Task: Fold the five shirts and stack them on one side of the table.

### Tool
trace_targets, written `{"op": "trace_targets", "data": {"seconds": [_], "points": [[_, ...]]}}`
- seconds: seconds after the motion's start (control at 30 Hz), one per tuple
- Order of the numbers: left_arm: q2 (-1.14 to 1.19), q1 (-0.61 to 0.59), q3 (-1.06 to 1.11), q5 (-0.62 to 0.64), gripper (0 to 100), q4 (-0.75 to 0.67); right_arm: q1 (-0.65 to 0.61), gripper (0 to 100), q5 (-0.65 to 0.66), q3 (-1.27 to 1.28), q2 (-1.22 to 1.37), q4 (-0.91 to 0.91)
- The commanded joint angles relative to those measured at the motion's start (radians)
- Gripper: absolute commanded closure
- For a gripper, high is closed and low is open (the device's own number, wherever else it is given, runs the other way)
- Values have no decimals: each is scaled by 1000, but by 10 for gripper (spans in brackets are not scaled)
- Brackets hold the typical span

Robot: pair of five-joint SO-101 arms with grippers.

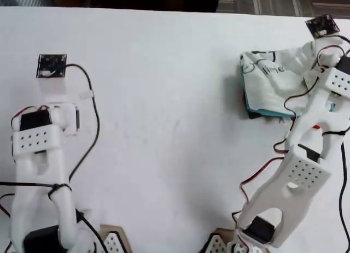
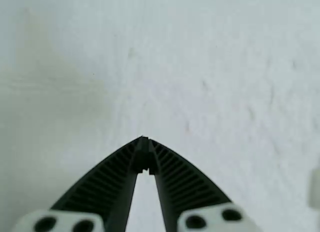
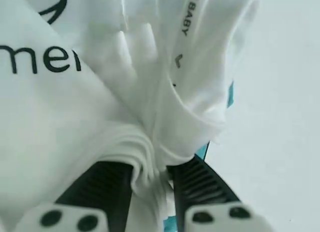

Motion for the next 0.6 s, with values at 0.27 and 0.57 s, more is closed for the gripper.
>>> {"op": "trace_targets", "data": {"seconds": [0.27,0.57], "points": [[-29,-2,-5,-8,973,-15,27,834,3,-193,51,64],[-29,-2,-5,-8,973,-15,-10,730,3,-420,62,153]]}}
